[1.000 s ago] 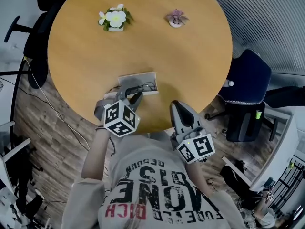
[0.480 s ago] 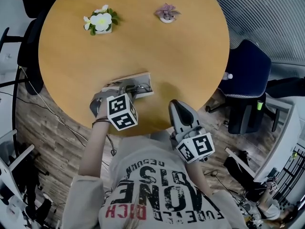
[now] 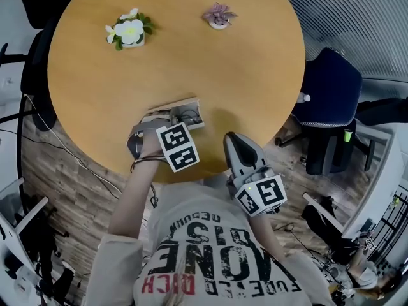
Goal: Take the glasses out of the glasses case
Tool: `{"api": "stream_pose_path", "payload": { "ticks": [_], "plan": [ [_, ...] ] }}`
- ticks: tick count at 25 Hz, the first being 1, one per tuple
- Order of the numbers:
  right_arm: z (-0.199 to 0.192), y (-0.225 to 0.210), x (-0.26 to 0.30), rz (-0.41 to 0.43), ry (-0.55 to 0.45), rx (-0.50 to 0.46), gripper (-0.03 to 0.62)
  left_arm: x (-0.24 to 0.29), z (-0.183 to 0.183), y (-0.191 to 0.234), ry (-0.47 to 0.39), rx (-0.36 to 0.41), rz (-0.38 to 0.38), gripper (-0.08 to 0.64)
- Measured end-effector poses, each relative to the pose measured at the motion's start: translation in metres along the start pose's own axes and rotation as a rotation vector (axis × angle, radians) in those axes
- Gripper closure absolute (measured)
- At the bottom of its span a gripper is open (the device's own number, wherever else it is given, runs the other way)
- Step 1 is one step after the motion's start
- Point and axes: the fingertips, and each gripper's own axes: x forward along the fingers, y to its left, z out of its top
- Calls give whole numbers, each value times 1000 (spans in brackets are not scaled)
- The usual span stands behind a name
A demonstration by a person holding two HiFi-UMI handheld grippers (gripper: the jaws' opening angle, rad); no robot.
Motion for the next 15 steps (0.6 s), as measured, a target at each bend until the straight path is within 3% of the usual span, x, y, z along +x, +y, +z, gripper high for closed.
{"api": "stream_pose_path", "payload": {
  "ticks": [7,15],
  "plan": [
    [-2,3,-1,2,3,-2,566,-5,-1,1,-94,-69,34,535],
    [0,8,-6,14,0,-19,566,-29,8,-4,-152,-89,84,541]
  ]
}}
